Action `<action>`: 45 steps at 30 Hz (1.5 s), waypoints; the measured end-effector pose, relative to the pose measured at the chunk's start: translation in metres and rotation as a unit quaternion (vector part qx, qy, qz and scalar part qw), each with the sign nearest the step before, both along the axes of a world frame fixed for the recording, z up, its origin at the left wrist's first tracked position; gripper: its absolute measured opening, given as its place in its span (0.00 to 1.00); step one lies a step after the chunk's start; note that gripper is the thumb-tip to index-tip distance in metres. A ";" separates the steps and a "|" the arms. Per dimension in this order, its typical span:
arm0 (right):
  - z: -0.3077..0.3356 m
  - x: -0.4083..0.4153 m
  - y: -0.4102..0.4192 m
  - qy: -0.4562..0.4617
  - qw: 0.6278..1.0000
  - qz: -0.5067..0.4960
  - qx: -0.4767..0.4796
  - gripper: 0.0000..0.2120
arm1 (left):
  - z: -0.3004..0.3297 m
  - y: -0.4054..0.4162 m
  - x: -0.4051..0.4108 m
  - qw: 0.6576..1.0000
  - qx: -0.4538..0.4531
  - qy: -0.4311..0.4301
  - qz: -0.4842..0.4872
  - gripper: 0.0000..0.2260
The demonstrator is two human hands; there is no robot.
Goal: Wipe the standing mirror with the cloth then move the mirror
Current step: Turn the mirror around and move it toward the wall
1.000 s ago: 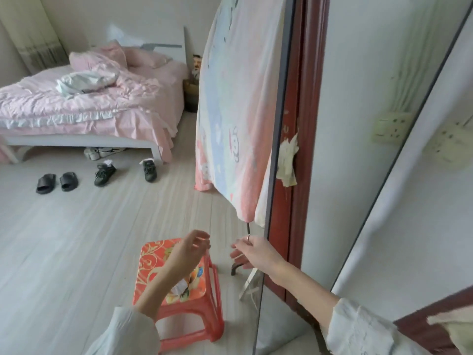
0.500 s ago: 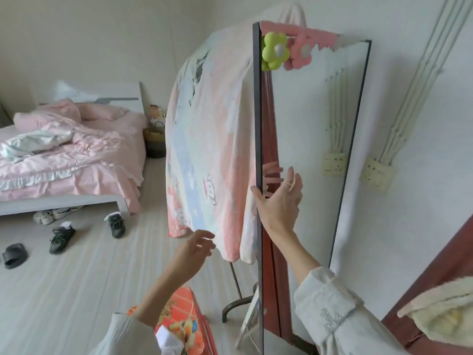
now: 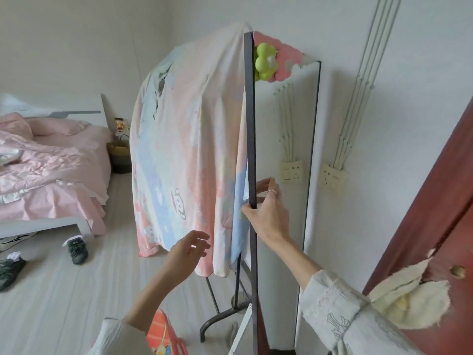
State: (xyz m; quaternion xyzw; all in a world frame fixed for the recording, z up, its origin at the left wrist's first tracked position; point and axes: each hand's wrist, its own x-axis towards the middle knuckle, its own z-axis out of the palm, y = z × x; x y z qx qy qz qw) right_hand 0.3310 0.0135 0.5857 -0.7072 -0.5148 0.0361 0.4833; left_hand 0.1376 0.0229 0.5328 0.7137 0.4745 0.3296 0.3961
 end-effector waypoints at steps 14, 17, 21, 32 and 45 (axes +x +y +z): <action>0.005 0.129 -0.094 0.041 0.968 -0.209 0.133 0.18 | 0.005 0.015 0.114 0.995 0.010 0.005 -0.094 0.08; 0.007 0.159 -0.117 0.080 0.959 -0.221 0.157 0.22 | 0.001 0.026 0.141 0.994 0.002 0.011 -0.107 0.07; 0.006 0.177 -0.143 0.090 0.961 -0.208 0.158 0.15 | 0.000 0.039 0.181 0.996 0.003 0.008 -0.086 0.13; -0.003 0.224 -0.208 0.156 0.941 -0.231 0.192 0.07 | -0.001 0.061 0.259 0.990 -0.085 0.001 -0.112 0.27; -0.012 0.264 -0.266 0.234 0.899 -0.286 0.235 0.03 | 0.023 0.051 0.374 0.972 -0.124 -0.118 -0.161 0.28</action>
